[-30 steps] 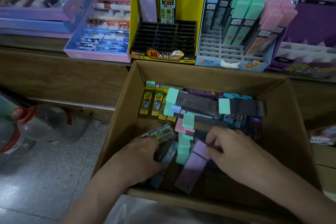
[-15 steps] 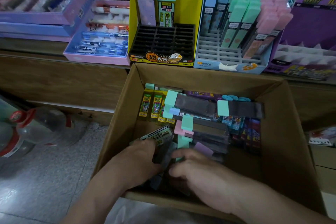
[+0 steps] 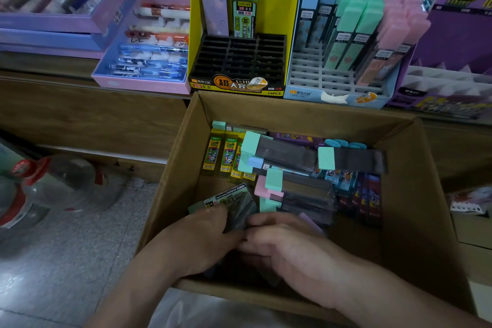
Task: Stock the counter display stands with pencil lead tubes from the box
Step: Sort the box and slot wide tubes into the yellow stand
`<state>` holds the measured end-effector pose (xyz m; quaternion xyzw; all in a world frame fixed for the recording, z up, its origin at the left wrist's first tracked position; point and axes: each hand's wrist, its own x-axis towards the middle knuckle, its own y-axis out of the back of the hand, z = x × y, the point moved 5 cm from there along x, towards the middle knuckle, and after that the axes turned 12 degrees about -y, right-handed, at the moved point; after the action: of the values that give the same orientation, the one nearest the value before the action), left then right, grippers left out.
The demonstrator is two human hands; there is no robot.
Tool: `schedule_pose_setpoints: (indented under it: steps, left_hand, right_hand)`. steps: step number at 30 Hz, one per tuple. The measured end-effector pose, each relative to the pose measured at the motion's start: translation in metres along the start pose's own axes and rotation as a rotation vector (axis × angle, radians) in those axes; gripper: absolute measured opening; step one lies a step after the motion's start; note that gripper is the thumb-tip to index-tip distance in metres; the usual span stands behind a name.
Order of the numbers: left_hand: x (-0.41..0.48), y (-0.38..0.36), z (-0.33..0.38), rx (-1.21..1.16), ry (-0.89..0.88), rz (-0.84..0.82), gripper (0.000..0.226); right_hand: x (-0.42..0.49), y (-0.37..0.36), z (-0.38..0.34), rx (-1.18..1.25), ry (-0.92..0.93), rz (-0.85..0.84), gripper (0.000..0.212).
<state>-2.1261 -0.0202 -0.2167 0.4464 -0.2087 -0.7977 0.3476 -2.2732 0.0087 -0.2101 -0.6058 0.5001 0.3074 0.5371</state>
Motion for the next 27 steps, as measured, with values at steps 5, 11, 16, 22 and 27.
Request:
schedule_pose_setpoints:
  steps: [5,11,16,22,27]
  left_hand:
    - [-0.001,0.001,-0.003,-0.043,0.018,0.041,0.031]
    - [-0.001,0.017,-0.001,-0.296,0.021,0.223,0.014]
    - [0.0,0.033,-0.004,-0.561,0.046,0.425,0.018]
    - [0.002,0.045,0.002,-0.51,0.059,0.523,0.016]
    - [0.002,0.045,0.0,-0.421,0.119,0.58,0.02]
  right_hand:
    - [-0.005,-0.002,-0.005,-0.023,0.033,-0.065,0.038]
    - [-0.017,0.0,-0.053,-0.525,0.432,0.101,0.035]
    - [-0.013,-0.012,-0.112,-0.914,0.915,0.404,0.038]
    - [0.026,-0.041,-0.148,-1.301,1.069,0.606,0.041]
    - [0.051,-0.051,-0.146,-1.501,1.018,0.723,0.035]
